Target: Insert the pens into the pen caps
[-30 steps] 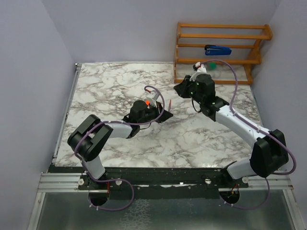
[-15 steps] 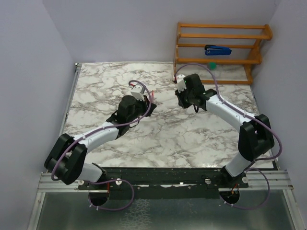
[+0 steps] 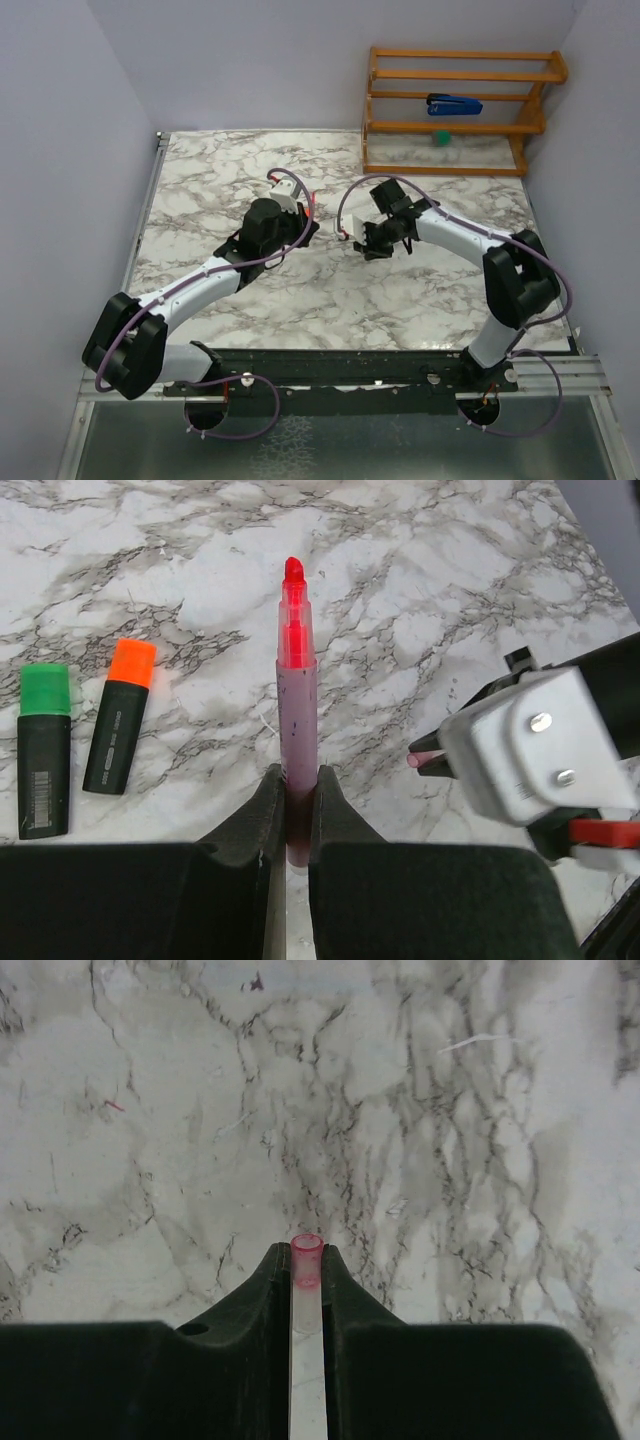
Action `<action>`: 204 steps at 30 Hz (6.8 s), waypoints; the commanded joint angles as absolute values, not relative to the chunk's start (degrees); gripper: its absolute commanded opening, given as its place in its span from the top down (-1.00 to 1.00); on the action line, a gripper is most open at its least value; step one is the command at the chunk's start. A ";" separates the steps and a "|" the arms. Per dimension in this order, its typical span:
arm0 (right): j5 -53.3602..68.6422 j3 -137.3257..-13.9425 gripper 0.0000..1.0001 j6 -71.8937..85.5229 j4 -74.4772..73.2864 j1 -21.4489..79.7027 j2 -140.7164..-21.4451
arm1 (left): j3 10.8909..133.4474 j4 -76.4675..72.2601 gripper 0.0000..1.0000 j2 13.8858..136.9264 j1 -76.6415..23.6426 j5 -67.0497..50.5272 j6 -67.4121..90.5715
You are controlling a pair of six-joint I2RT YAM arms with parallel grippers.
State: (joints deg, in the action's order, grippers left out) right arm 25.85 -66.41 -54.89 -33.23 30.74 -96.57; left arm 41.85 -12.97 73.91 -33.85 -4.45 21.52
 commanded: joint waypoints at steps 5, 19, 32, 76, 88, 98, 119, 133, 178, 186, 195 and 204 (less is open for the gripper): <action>20.06 -64.30 0.95 -66.11 -34.67 31.39 -103.26 | 41.27 -11.29 1.00 71.31 -33.75 -3.03 19.97; 8.66 -65.18 -1.00 -39.77 -10.54 31.34 -81.97 | 41.23 -10.85 1.00 70.21 -33.71 -2.22 19.01; -23.34 -82.35 -0.96 46.52 -36.29 30.93 -88.59 | 40.86 -10.33 1.00 67.49 -33.60 1.83 18.94; 4.10 -137.80 -0.07 63.19 -28.85 28.56 -152.47 | 43.51 -0.09 1.00 62.59 -32.26 4.52 21.45; 7.68 -130.37 -0.09 64.54 -15.96 28.56 -150.60 | 43.57 -0.09 1.00 63.69 -32.15 5.10 21.09; 6.90 -135.38 -0.09 66.48 -13.12 28.78 -154.13 | 43.90 -0.09 1.00 64.01 -32.01 5.62 20.66; 7.98 -138.32 -0.07 70.63 8.97 29.36 -160.28 | 43.42 -0.09 1.00 66.08 -31.28 6.94 20.57; -12.03 -79.65 -0.15 60.53 23.02 16.32 -112.82 | 56.87 8.70 1.00 93.39 -33.96 1.32 17.11; -8.11 -57.54 -0.48 45.99 18.55 3.97 -88.09 | 147.87 40.37 0.03 150.59 -17.49 4.44 -8.30; -6.18 -58.23 -0.48 46.07 18.12 3.98 -90.11 | 146.38 38.25 0.03 150.26 -16.79 0.21 -9.32; -4.85 -58.62 -0.47 45.72 17.62 3.95 -91.30 | 140.63 37.14 0.03 146.98 -16.35 -9.76 -8.55; -3.59 -58.45 -0.47 45.09 17.14 3.93 -91.77 | 140.14 36.76 0.03 147.30 -16.35 -12.59 -8.05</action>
